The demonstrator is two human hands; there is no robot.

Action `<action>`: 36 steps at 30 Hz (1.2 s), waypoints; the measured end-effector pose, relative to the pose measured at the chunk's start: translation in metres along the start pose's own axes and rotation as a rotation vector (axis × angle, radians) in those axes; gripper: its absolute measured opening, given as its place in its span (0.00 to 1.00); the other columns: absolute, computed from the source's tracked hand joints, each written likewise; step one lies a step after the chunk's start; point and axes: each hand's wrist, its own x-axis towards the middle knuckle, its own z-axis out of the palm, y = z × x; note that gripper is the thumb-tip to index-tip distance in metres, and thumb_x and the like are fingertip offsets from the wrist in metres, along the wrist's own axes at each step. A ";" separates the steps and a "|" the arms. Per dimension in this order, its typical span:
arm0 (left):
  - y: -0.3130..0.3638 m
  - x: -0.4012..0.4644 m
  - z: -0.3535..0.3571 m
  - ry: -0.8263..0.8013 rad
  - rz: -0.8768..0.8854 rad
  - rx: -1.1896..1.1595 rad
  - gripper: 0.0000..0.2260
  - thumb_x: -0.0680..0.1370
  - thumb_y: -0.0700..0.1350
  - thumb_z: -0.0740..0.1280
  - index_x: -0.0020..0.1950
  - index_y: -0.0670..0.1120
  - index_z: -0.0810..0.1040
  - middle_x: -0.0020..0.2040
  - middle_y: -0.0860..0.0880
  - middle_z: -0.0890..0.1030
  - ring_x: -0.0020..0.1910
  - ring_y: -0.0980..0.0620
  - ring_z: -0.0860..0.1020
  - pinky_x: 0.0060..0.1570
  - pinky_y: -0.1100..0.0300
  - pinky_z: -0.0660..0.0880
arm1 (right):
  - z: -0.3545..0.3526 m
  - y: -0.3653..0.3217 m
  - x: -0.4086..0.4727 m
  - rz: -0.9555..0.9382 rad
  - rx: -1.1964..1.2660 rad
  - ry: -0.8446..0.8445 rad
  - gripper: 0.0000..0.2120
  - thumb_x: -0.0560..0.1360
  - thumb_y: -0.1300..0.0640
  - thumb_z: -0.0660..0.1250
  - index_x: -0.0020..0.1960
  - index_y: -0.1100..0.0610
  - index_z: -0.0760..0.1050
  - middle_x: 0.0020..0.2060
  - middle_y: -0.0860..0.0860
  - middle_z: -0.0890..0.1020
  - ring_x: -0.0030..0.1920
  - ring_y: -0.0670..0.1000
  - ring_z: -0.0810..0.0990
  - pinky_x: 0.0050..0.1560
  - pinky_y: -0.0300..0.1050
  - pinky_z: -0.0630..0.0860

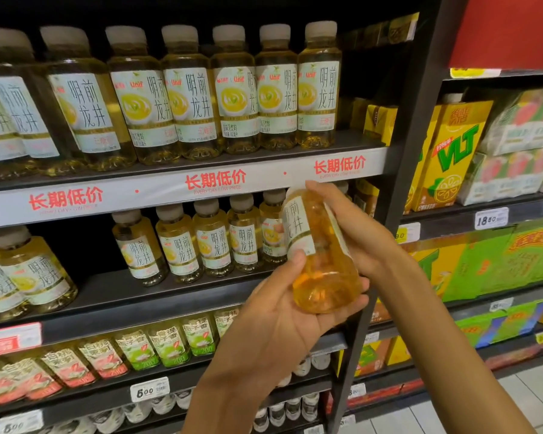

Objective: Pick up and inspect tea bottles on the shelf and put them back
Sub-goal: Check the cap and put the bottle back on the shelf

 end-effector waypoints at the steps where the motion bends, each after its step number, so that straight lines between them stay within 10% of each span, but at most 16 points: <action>1: 0.001 -0.001 0.002 -0.004 0.001 0.015 0.30 0.70 0.48 0.69 0.68 0.37 0.69 0.61 0.34 0.78 0.57 0.38 0.80 0.55 0.47 0.79 | 0.001 -0.005 -0.001 -0.043 -0.048 0.004 0.16 0.79 0.48 0.60 0.57 0.58 0.76 0.55 0.60 0.81 0.59 0.59 0.79 0.58 0.52 0.76; 9: -0.008 0.004 -0.005 0.116 0.213 0.485 0.25 0.68 0.48 0.73 0.63 0.60 0.70 0.57 0.61 0.81 0.56 0.63 0.79 0.46 0.72 0.75 | 0.002 -0.017 -0.023 -0.366 -0.335 0.019 0.19 0.72 0.49 0.68 0.61 0.53 0.75 0.53 0.52 0.84 0.52 0.49 0.83 0.51 0.43 0.81; 18: 0.005 0.005 -0.012 -0.050 0.135 0.627 0.21 0.70 0.58 0.69 0.61 0.58 0.74 0.59 0.56 0.82 0.61 0.57 0.78 0.57 0.64 0.75 | 0.002 -0.018 -0.031 -0.520 -0.080 -0.161 0.17 0.74 0.56 0.64 0.62 0.55 0.74 0.53 0.53 0.83 0.54 0.54 0.83 0.50 0.46 0.79; 24: 0.000 0.024 -0.006 0.218 0.371 0.766 0.18 0.71 0.54 0.73 0.58 0.58 0.73 0.51 0.62 0.82 0.52 0.64 0.80 0.45 0.71 0.75 | 0.005 -0.019 -0.035 -0.604 -0.428 0.012 0.28 0.71 0.50 0.71 0.68 0.54 0.66 0.55 0.48 0.81 0.55 0.44 0.81 0.49 0.36 0.77; 28: -0.010 0.039 -0.006 0.313 0.415 0.923 0.27 0.72 0.48 0.74 0.64 0.59 0.64 0.57 0.58 0.78 0.56 0.64 0.76 0.55 0.65 0.74 | 0.009 -0.014 -0.032 -0.663 -0.495 0.096 0.30 0.66 0.50 0.72 0.66 0.54 0.67 0.52 0.47 0.80 0.50 0.39 0.81 0.46 0.31 0.75; 36: -0.003 0.041 -0.022 0.254 0.504 0.944 0.33 0.67 0.51 0.77 0.66 0.66 0.65 0.63 0.62 0.75 0.63 0.64 0.73 0.59 0.67 0.72 | -0.004 -0.013 -0.037 -0.734 -0.506 0.024 0.28 0.69 0.58 0.73 0.65 0.55 0.66 0.58 0.57 0.78 0.59 0.51 0.79 0.57 0.43 0.77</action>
